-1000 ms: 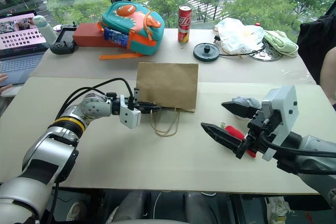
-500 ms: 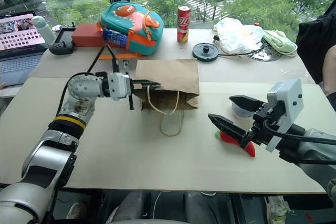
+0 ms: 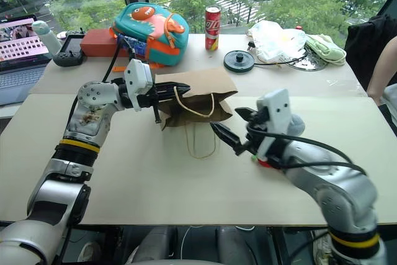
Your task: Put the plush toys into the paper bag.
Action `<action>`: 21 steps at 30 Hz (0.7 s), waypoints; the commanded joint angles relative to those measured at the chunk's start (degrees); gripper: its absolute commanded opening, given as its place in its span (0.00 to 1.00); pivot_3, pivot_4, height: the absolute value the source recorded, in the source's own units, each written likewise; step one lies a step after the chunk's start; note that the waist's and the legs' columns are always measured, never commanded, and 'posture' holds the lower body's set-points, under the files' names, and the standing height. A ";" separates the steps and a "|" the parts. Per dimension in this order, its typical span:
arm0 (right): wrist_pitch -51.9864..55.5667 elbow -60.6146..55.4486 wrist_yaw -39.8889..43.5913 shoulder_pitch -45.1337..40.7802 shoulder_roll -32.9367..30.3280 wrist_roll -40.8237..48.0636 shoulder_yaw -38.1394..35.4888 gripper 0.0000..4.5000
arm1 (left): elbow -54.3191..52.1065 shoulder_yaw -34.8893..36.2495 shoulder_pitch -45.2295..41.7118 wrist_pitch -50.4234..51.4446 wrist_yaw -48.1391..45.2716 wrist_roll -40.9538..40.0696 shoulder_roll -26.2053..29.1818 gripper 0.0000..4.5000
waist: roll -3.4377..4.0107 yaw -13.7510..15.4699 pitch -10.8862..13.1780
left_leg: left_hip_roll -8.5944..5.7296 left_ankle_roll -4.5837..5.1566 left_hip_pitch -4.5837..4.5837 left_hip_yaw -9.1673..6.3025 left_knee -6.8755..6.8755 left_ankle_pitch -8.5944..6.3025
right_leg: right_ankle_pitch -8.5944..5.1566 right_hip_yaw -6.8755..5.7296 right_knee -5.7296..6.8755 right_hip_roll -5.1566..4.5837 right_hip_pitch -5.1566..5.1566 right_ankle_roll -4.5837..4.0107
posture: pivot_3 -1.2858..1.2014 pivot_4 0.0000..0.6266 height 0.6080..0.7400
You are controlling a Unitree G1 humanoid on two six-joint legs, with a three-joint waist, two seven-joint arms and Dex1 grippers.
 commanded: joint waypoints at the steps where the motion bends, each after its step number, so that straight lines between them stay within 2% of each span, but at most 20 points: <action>1: 0.92 -0.14 -2.98 -0.64 2.05 -2.77 1.36 0.77 | -1.83 1.47 -0.54 0.84 0.40 0.20 -0.09 0.00 | 0.00 0.30 0.00 | -0.05 0.00 -0.07 -0.03 0.00 0.00 | 0.00 0.00 0.00 -0.02 -0.04 0.01 | 0.52 0.24 0.99; 2: 0.95 -0.04 -3.02 -0.33 2.39 -3.37 1.67 0.72 | -1.77 1.51 -0.62 0.88 0.39 0.29 -0.16 0.00 | 0.00 0.44 0.00 | -0.07 0.00 -0.12 -0.08 0.00 0.00 | -0.01 0.00 -0.01 -0.03 -0.05 0.01 | 0.52 0.24 0.99; 5: 1.15 0.14 -2.38 0.94 2.25 -5.41 2.03 0.47 | -1.64 1.69 -0.75 1.11 0.24 0.47 -0.36 0.00 | 0.01 0.61 0.00 | -0.10 0.00 -0.18 -0.10 0.00 0.00 | -0.01 0.00 -0.04 -0.07 -0.06 0.02 | 0.52 0.24 0.99; 11: 0.57 0.12 -0.15 3.01 1.77 -7.42 0.38 0.02 | -1.48 1.71 -0.93 1.42 -0.25 0.66 -0.71 0.00 | 0.01 0.42 0.00 | -0.08 0.00 -0.10 -0.11 0.01 0.00 | -0.01 -0.01 -0.01 -0.02 -0.05 0.02 | 0.52 0.24 0.99; 15: 0.89 -0.05 -0.85 0.91 4.13 -9.89 3.99 0.00 | -1.47 1.87 -1.61 2.68 0.14 0.37 -1.60 0.00 | 0.01 0.08 0.00 | -0.07 0.00 -0.09 -0.12 0.01 0.00 | -0.02 -0.01 0.01 -0.01 -0.05 0.03 | 0.52 0.24 0.99; 18: -1.48 3.24 -3.97 -2.82 8.91 -16.59 8.92 0.00 | -2.20 2.11 -1.94 4.53 0.46 -0.17 -2.29 0.00 | 0.01 -0.36 -0.01 | -0.02 0.00 -0.07 -0.12 0.01 0.00 | -0.02 0.00 0.03 0.05 -0.07 0.03 | 0.52 0.24 0.99; 21: -4.16 5.80 -4.99 -4.00 12.28 -21.44 10.85 0.00 | -2.47 2.61 -2.39 6.21 0.72 -0.53 -2.83 0.00 | 0.01 -0.25 -0.01 | -0.01 0.00 -0.06 -0.16 -0.01 0.00 | -0.02 0.00 0.06 0.08 -0.09 0.03 | 0.52 0.24 0.99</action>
